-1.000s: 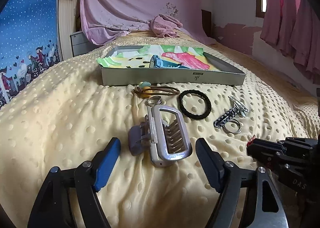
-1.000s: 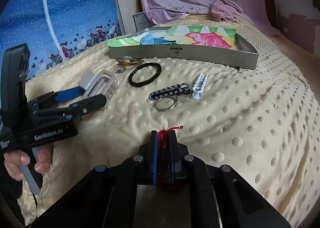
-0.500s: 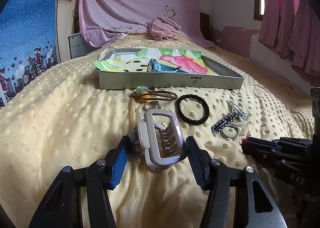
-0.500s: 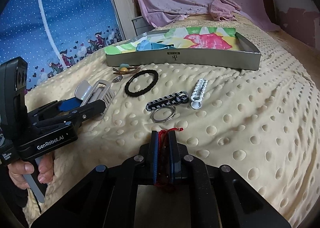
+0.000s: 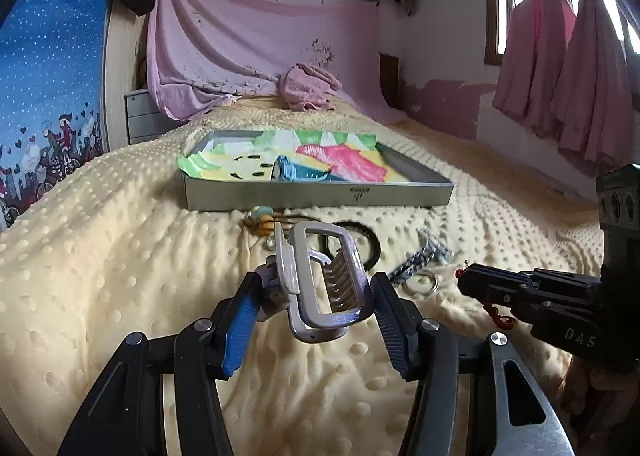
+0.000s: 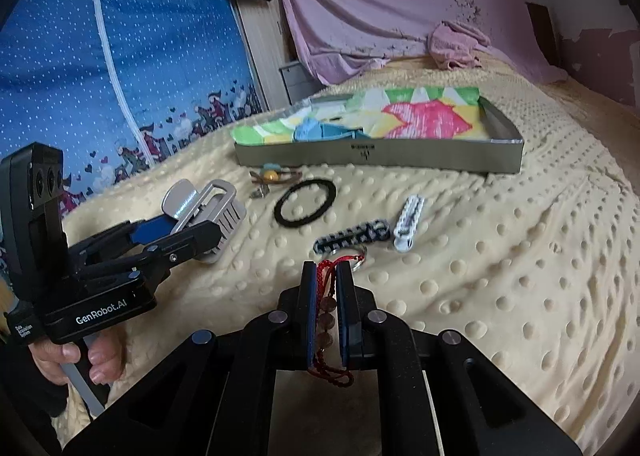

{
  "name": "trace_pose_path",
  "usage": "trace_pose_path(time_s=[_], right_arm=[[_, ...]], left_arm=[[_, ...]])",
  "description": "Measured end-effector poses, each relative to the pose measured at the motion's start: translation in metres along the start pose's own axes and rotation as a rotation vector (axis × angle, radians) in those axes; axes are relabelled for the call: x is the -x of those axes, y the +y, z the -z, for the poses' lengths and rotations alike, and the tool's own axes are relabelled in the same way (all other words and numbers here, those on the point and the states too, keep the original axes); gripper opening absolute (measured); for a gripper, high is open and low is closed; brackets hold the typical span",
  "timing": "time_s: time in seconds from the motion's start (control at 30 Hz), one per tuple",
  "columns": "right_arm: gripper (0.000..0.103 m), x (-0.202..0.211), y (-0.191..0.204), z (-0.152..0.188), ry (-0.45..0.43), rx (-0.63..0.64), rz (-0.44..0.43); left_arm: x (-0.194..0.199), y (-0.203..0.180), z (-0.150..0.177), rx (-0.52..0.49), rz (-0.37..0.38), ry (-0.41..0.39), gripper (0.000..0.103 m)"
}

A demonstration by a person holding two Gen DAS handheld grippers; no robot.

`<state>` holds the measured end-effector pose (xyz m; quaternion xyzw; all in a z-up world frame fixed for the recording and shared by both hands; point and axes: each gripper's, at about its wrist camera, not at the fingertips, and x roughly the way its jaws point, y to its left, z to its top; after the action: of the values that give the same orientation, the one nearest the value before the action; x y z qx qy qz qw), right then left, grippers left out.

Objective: Organize jewelry
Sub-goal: 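Carry the bracelet and claw clip into the tray and open both tools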

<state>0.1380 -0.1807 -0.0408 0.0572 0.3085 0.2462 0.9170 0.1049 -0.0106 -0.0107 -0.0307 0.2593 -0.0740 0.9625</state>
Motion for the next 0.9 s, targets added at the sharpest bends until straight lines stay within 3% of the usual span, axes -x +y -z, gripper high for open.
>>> trace_pose_path(time_s=[0.27,0.53,0.7,0.9], right_arm=[[0.009,0.012,-0.014,-0.036,-0.136,-0.021,-0.002],[0.009,-0.027,-0.023,-0.109,-0.176,-0.003,-0.022],[0.009,-0.072,-0.028,-0.150,-0.157,-0.006,-0.009],[0.009,-0.122,-0.036,-0.152,-0.034,-0.038,0.035]], left_arm=[[-0.012,0.008,-0.040,0.068,0.017,-0.052,0.054],[-0.055,0.038,-0.098,0.149,-0.030,-0.087,0.054],[-0.098,0.057,-0.121,0.165,-0.081,-0.024,0.054],[-0.137,0.071,-0.119,0.186,-0.089,0.103,0.054]])
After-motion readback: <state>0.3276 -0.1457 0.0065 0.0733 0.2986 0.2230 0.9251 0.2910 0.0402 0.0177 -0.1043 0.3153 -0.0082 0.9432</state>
